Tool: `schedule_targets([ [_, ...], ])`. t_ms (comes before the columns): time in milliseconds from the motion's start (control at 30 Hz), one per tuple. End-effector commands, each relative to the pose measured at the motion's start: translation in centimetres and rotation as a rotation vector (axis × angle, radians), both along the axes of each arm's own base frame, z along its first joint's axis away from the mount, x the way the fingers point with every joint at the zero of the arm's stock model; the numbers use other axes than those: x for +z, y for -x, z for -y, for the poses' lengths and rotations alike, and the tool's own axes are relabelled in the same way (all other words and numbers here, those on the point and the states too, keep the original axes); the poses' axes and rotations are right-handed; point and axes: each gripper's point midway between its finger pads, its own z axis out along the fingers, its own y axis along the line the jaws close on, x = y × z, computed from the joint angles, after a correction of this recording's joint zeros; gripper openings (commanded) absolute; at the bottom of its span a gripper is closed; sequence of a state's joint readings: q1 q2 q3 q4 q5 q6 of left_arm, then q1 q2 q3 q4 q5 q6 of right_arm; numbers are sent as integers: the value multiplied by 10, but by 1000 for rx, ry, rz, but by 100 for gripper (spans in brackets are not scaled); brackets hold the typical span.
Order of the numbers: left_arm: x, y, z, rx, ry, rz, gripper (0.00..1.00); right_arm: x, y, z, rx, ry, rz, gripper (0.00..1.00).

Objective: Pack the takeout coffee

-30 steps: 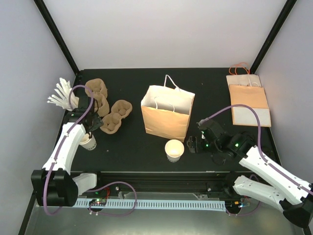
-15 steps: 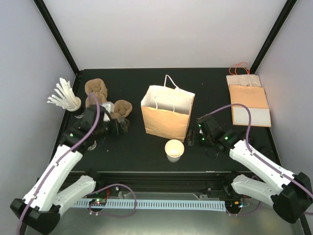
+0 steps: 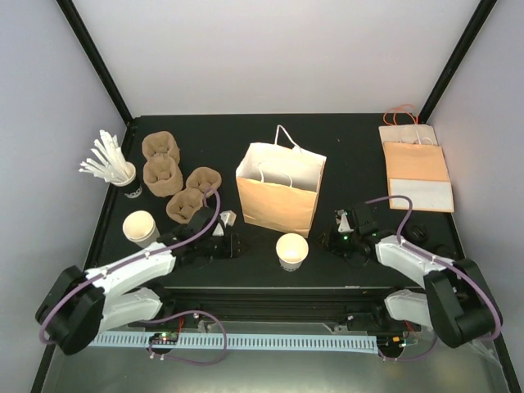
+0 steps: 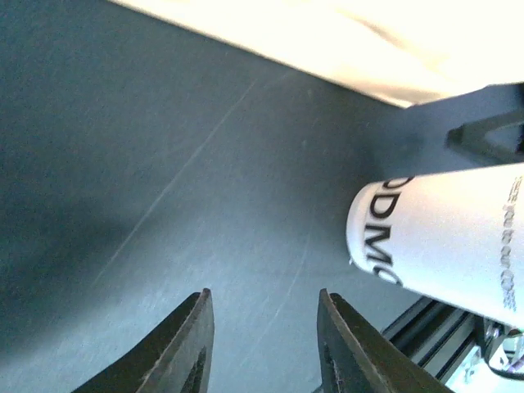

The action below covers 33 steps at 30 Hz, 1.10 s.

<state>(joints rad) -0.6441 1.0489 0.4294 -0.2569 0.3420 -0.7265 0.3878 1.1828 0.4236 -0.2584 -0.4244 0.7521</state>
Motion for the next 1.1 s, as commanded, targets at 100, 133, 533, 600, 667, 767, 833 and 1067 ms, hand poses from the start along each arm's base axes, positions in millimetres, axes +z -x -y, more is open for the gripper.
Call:
schedule_targets([
  [100,11,-39,29,-1,156,91,32,-11,-8,-24,60,-155,-9,31],
  [133,6,-42,30,1,157,83,31,-13,-10,-26,60,-163,-12,31],
  [533,-35,-100,33,99,161,59,22,-33,-64,-40,29,-175,-32,28],
  [600,-36,-117,32,113,153,79,23,-36,-80,-39,15,-170,-28,27],
  [667,-40,-134,29,135,132,86,25,-42,-95,-37,6,-152,-30,27],
  [767,-46,-156,25,155,120,87,25,-48,-118,-35,3,-88,-13,27],
  [833,-49,-162,25,152,118,90,25,-49,-125,-31,2,-54,-3,28],
  [1067,-37,-131,27,77,130,99,30,-12,-113,-13,15,37,63,35],
])
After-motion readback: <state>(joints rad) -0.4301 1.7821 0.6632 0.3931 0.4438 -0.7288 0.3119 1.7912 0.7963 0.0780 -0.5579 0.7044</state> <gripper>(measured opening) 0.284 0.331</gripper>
